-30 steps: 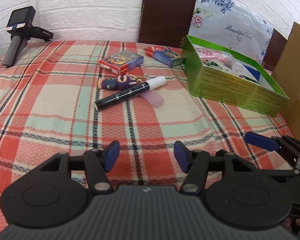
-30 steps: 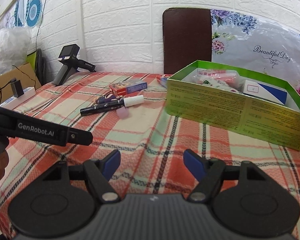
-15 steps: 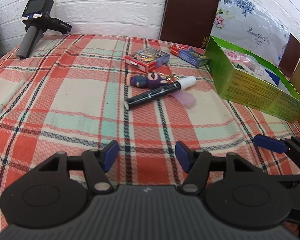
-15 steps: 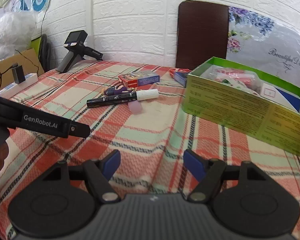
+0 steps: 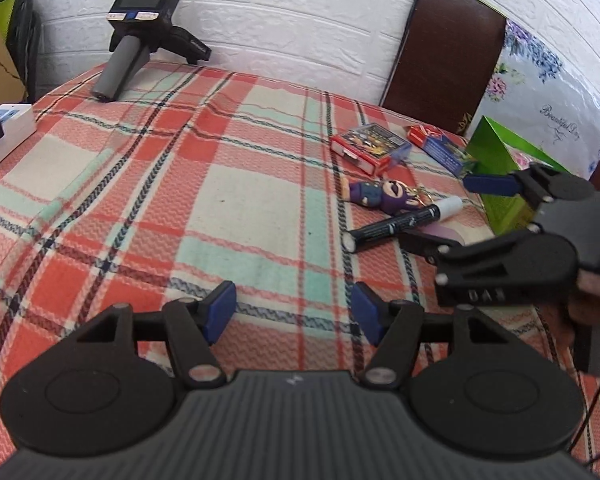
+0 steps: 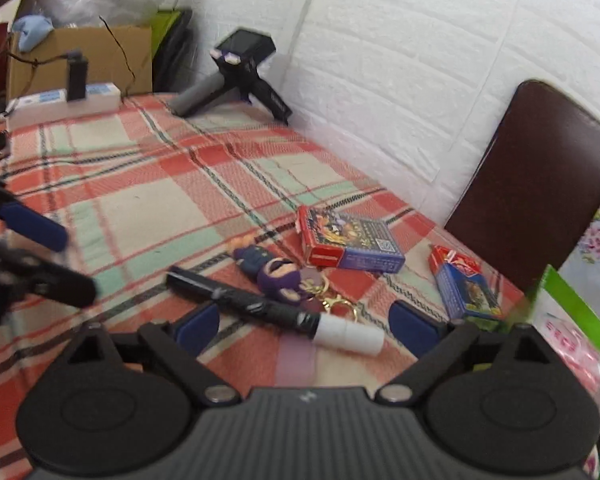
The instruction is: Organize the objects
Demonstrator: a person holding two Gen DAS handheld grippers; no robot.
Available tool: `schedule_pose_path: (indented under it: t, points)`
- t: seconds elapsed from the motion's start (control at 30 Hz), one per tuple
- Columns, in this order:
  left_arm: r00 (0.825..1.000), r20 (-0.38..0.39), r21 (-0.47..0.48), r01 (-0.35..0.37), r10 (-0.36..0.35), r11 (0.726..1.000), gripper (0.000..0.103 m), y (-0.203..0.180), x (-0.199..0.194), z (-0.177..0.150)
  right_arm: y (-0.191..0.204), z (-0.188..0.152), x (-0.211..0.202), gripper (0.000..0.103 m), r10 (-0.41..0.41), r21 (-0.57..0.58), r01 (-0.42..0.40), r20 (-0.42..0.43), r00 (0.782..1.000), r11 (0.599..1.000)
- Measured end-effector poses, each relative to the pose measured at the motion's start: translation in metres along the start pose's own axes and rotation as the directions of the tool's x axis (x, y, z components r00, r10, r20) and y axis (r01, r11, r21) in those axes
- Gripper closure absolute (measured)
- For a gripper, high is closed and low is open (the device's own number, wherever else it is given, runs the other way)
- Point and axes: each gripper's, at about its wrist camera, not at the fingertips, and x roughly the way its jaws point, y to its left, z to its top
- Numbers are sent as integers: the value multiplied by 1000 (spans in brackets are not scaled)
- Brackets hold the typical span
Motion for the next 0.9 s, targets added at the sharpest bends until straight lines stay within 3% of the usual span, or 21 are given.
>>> schedule_pose_path:
  t: [0.1, 0.13, 0.2, 0.4, 0.57, 0.6, 0.67, 0.73, 0.83, 0.9]
  points:
    - [1000, -3, -2, 5, -5, 1000, 38, 1, 1, 1, -12, -2, 5, 36, 105, 84, -102, -27, 994, 991]
    - [1000, -4, -3, 6, -6, 1000, 38, 1, 1, 1, -12, -4, 0, 53, 107, 111, -102, -37, 994, 989]
    - [1000, -12, -13, 16, -16, 1000, 38, 2, 1, 2, -8, -9, -11, 64, 88, 134, -81, -46, 995, 988]
    - [987, -67, -91, 139, -145, 986, 38, 0, 5, 11, 19, -42, -58, 66, 120, 198, -118, 1, 993, 973]
    - [957, -153, -107, 233, -248, 966, 37, -22, 19, 15, 37, -63, -82, 71, 191, 318, -192, 35, 981, 928]
    - [955, -158, -103, 238, -252, 966, 37, -27, 19, 14, 38, -66, -84, 72, 192, 340, -194, 42, 981, 920]
    - [959, -147, -93, 229, -241, 969, 35, -33, 17, 14, 37, -71, -87, 90, 181, 381, -188, 54, 982, 905]
    - [952, -167, -123, 237, -255, 964, 35, -33, 18, 14, 28, -75, -86, 96, 201, 431, -207, 59, 978, 878]
    - [948, -185, -166, 229, -259, 959, 35, -28, 15, 13, 19, -76, -88, 94, 213, 489, -214, 59, 975, 845]
    - [952, -178, -170, 218, -248, 961, 35, -27, 11, 14, 19, -75, -94, 86, 178, 464, -192, 75, 981, 865]
